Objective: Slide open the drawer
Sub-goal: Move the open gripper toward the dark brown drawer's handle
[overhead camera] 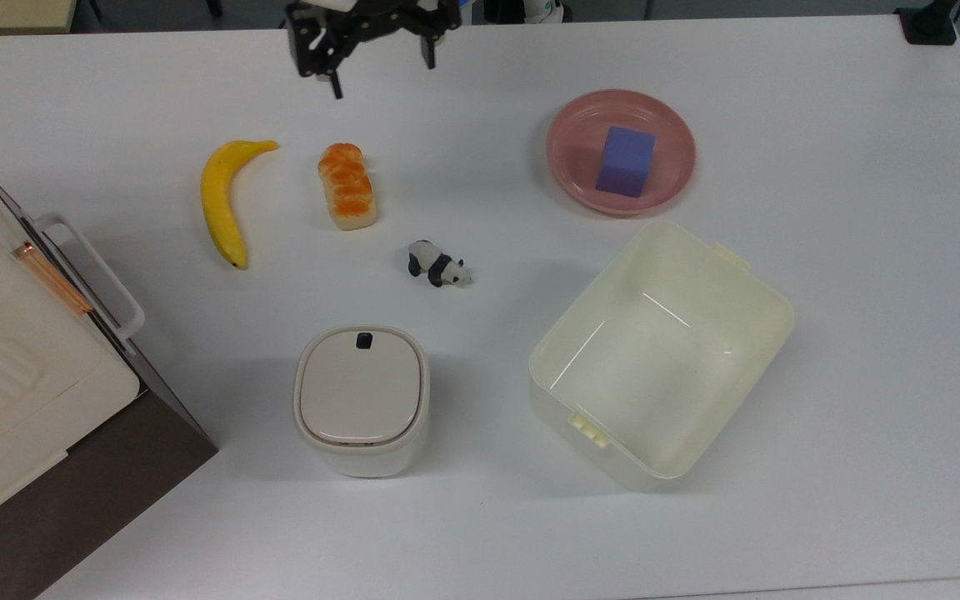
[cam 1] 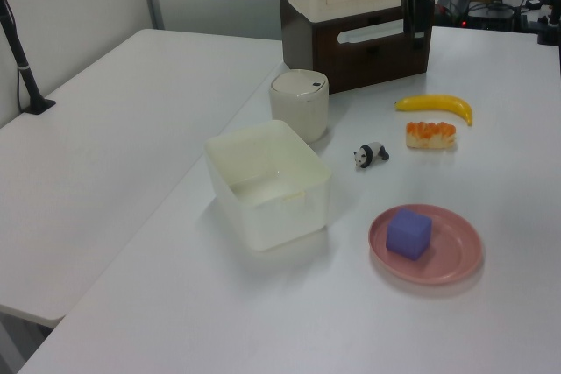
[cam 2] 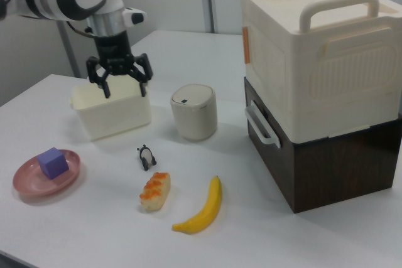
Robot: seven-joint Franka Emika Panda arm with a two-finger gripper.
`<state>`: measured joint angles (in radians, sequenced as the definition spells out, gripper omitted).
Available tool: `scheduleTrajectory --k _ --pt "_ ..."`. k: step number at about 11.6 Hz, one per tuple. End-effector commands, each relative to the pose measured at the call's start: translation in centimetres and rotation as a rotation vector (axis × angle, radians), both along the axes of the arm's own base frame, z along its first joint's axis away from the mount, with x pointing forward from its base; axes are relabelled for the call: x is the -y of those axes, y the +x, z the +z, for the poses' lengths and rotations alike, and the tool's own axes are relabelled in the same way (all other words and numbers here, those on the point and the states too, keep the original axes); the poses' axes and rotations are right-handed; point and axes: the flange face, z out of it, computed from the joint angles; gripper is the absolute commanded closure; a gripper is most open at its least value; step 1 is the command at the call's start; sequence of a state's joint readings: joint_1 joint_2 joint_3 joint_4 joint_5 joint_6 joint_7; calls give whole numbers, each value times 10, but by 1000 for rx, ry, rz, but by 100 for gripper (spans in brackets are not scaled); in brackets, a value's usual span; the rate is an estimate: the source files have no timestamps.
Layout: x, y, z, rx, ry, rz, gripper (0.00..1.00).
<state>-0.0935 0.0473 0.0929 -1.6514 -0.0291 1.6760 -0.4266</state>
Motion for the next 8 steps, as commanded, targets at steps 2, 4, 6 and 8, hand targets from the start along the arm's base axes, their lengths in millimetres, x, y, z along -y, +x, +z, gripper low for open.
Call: scheduleTrajectory --k 2,4,6,8 --pt "56 22 -20 65 -81 114 0" --pt "79 32 -36 106 -120 133 0" --pt "105 47 -57 136 -189 168 0" --pt "130 56 -67 175 -240 203 0"
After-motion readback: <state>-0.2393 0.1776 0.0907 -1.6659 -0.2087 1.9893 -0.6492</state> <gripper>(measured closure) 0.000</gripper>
